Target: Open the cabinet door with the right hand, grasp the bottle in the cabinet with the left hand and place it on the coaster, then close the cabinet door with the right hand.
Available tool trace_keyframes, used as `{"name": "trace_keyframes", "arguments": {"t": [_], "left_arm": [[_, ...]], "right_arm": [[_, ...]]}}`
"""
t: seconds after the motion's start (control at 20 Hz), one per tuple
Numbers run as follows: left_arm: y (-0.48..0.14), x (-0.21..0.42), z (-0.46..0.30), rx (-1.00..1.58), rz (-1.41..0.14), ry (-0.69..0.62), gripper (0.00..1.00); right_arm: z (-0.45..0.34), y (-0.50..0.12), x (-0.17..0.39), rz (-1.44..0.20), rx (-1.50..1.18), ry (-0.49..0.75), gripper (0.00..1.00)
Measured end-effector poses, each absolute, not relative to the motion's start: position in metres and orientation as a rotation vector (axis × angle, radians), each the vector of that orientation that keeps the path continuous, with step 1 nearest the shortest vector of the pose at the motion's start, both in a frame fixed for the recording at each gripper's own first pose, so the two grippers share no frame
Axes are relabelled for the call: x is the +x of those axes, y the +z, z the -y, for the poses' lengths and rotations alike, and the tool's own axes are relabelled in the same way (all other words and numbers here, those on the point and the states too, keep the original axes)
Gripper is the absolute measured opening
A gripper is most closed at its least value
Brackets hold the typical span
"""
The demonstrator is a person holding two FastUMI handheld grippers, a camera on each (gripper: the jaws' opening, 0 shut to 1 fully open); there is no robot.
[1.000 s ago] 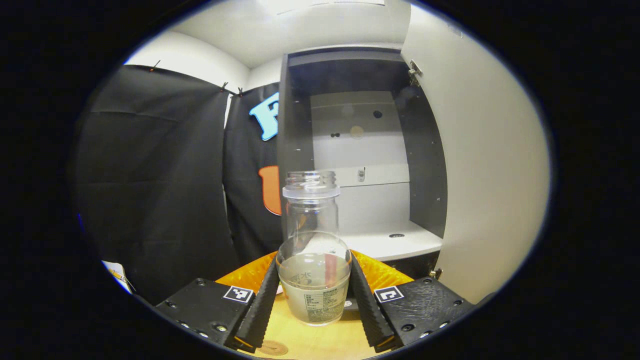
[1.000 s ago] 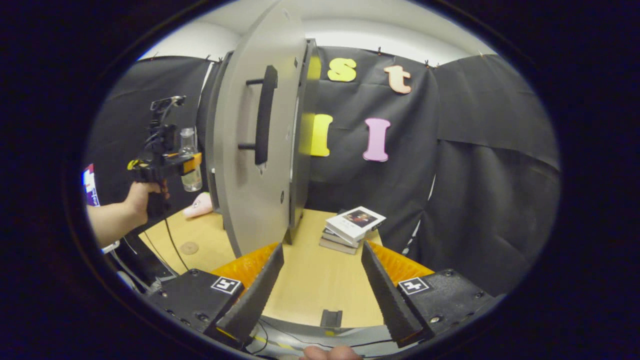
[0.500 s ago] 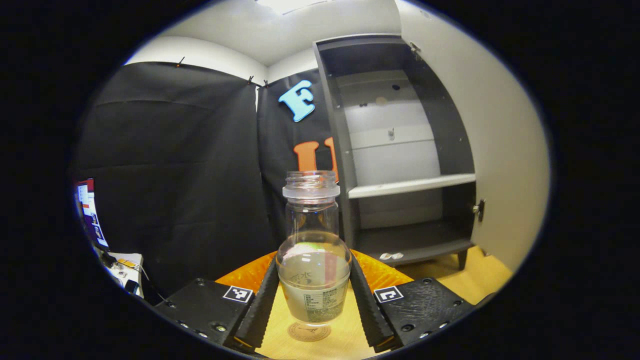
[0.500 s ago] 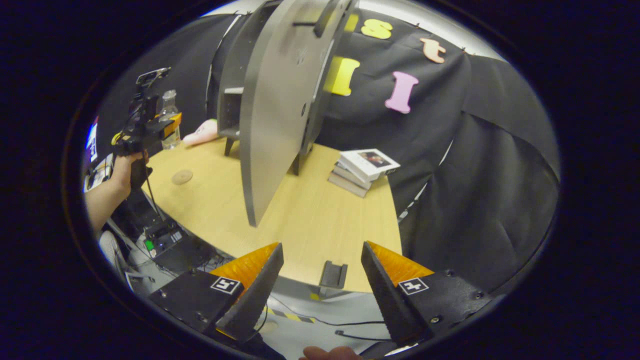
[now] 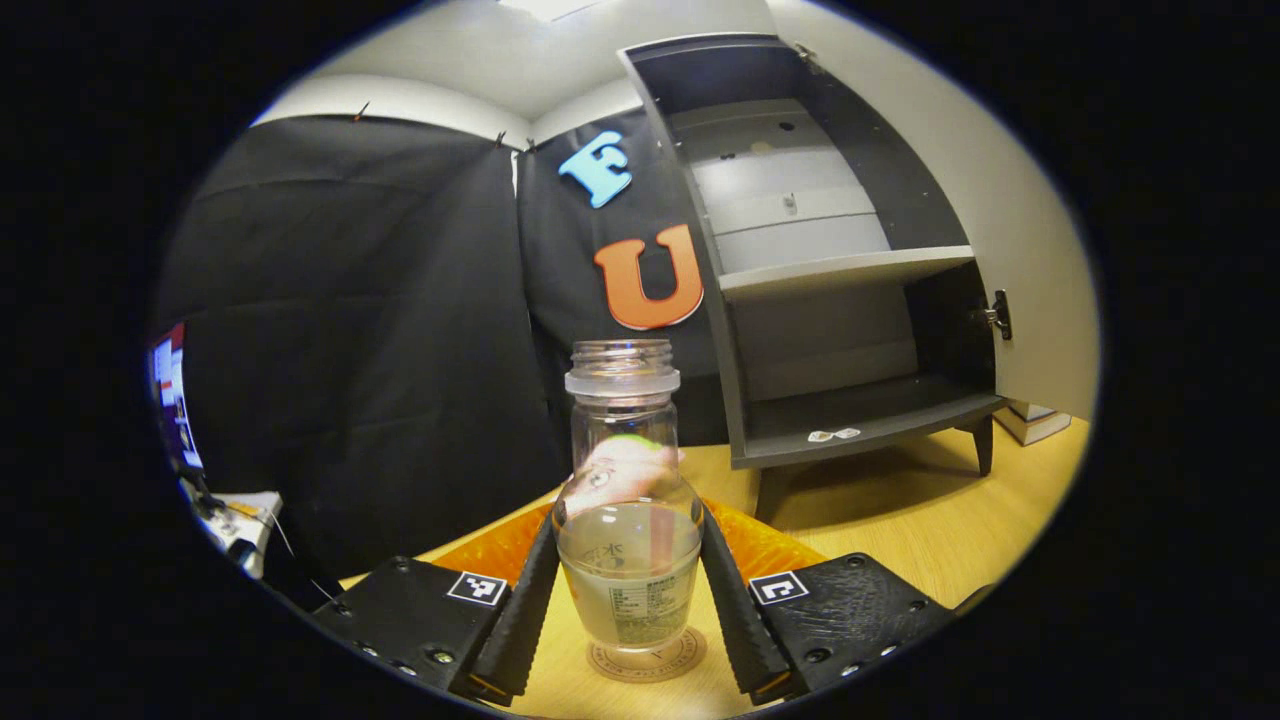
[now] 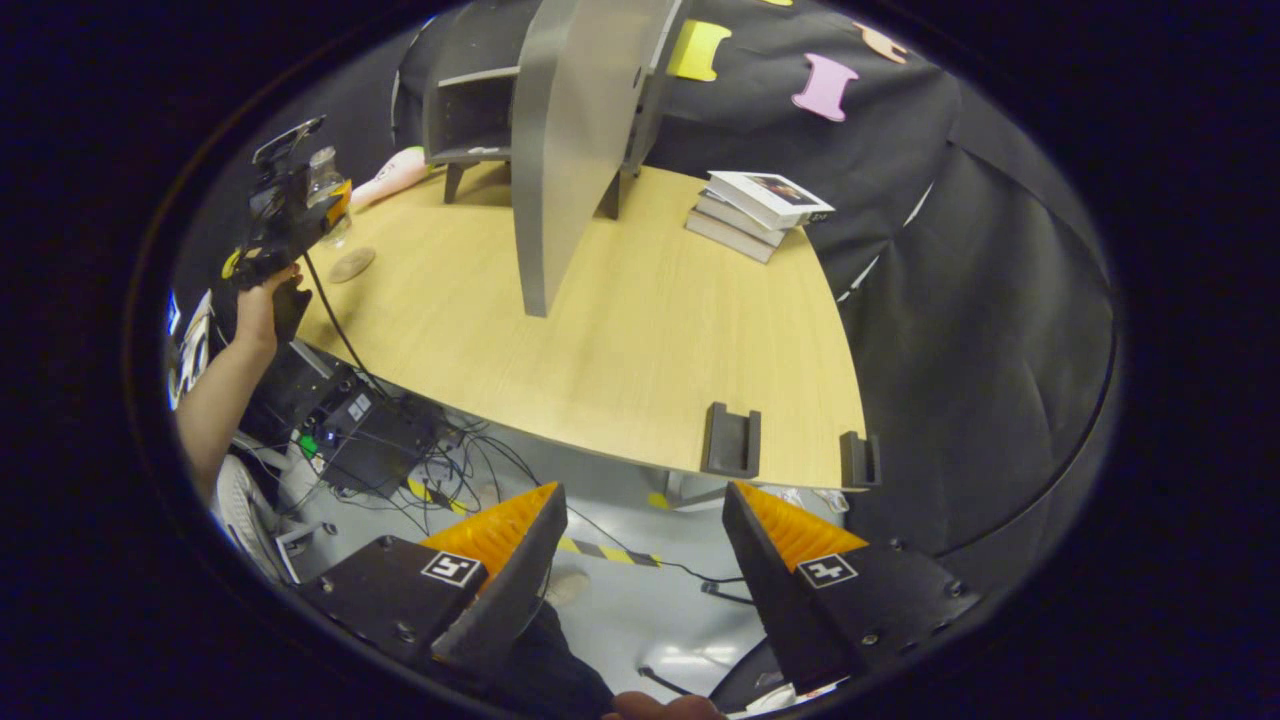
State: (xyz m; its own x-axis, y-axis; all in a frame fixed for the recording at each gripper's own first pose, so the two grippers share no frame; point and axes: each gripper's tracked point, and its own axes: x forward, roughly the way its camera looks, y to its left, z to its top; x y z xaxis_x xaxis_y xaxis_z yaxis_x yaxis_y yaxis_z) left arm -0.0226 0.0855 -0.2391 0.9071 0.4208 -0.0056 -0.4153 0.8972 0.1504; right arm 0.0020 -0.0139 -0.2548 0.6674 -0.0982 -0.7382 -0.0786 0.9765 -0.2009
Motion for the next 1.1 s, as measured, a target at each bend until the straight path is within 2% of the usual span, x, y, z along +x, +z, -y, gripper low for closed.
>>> {"name": "trace_keyframes", "arguments": {"t": [0.4, 0.9, 1.0, 1.05, 1.1], "left_arm": [[-0.271, -0.017, -0.097, 0.076, -0.074, 0.437, 0.73], [-0.283, -0.017, -0.099, 0.062, -0.082, 0.406, 0.75], [-0.279, -0.019, -0.103, 0.054, -0.068, 0.418, 0.77], [-0.277, -0.019, -0.105, 0.036, -0.057, 0.416, 0.82], [-0.276, -0.017, -0.104, 0.021, -0.052, 0.414, 0.96]], "right_arm": [[-0.025, -0.267, 0.024, -0.883, -0.249, 0.041, 1.0], [-0.042, -0.289, 0.015, -0.963, -0.205, 0.099, 1.0], [-0.042, -0.293, 0.012, -0.972, -0.211, 0.104, 1.0], [-0.043, -0.294, 0.012, -0.971, -0.209, 0.105, 1.0], [-0.044, -0.294, 0.011, -0.967, -0.206, 0.103, 0.99]]}}
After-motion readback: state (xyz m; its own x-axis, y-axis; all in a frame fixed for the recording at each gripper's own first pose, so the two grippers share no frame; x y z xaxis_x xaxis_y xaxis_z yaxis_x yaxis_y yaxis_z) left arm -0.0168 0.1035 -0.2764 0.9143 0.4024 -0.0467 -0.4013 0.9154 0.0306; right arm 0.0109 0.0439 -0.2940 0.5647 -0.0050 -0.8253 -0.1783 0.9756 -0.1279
